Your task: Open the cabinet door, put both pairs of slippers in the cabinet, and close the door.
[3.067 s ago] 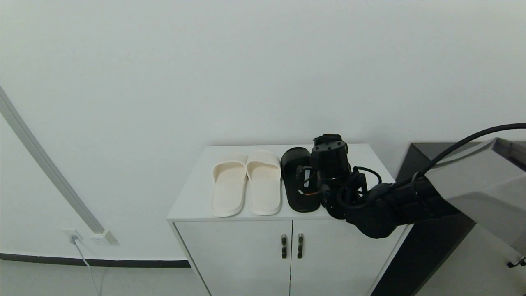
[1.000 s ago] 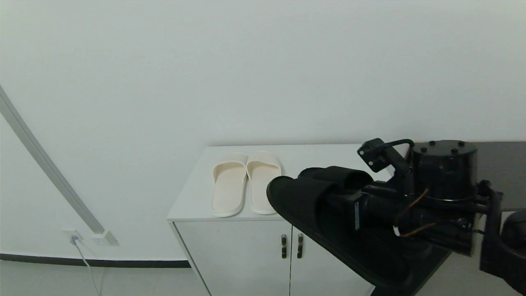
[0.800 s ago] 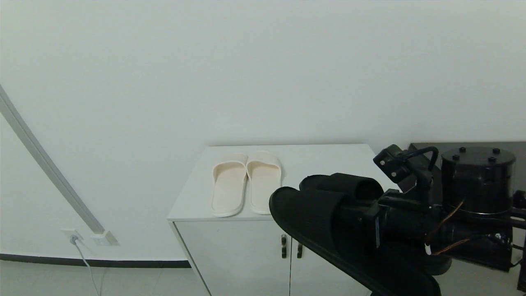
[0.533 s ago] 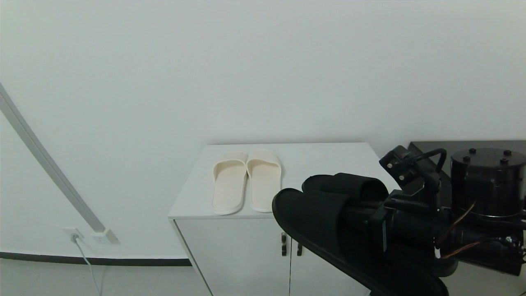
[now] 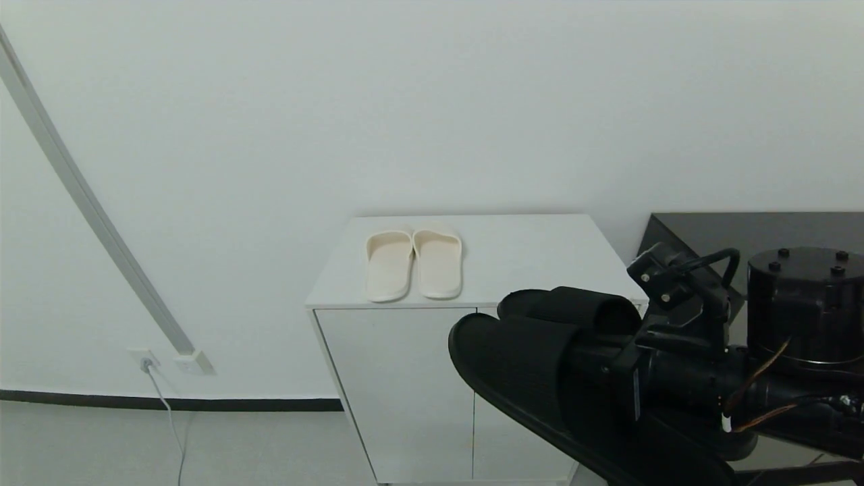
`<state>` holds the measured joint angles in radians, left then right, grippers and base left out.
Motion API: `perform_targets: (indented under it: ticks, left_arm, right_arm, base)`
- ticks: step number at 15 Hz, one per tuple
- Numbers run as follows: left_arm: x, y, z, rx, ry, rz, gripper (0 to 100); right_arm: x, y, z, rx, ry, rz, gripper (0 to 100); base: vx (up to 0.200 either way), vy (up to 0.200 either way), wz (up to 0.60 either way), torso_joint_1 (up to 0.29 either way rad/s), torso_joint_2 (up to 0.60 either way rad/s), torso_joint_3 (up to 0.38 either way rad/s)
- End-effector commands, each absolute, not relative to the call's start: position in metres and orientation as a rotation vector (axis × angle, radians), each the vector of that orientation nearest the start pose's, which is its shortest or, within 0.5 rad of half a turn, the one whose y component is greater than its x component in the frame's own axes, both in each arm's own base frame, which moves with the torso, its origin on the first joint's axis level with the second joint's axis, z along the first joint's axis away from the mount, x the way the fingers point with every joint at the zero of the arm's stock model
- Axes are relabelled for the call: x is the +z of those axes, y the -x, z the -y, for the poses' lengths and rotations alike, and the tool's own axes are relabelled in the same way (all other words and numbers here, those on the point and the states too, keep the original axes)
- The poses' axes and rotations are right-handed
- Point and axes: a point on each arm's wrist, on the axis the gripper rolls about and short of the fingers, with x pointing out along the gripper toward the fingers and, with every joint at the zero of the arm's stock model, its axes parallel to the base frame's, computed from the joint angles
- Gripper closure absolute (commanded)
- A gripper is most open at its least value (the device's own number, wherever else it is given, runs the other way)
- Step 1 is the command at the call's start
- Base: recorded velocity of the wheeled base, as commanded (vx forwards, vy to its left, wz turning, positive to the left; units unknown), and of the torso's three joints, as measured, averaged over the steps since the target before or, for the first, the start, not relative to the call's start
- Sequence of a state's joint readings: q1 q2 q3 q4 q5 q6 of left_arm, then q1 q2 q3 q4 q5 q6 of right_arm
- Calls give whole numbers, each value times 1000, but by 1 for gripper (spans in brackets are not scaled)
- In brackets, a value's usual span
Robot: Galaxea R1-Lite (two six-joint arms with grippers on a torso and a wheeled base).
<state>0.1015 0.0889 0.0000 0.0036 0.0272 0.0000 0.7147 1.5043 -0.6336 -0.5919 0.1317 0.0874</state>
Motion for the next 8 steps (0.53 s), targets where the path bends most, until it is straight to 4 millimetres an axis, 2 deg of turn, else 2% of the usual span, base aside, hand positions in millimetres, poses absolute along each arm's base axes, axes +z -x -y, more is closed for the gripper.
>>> perform_targets:
  ticks: [1, 5, 8]
  left_arm:
    - [77, 16, 1, 130, 3, -92, 100]
    - [77, 16, 1, 130, 2, -92, 100]
    - [77, 16, 1, 130, 2, -92, 100]
  right_arm:
    - [186, -186, -166, 830, 1, -312, 100]
    - [185, -185, -165, 830, 4, -314, 100]
    - [184, -185, -165, 834, 13, -314, 100]
  base:
    - [0, 0, 0, 0, 0, 0]
    - [0, 0, 0, 0, 0, 0]
    - [0, 0, 0, -121, 281, 160]
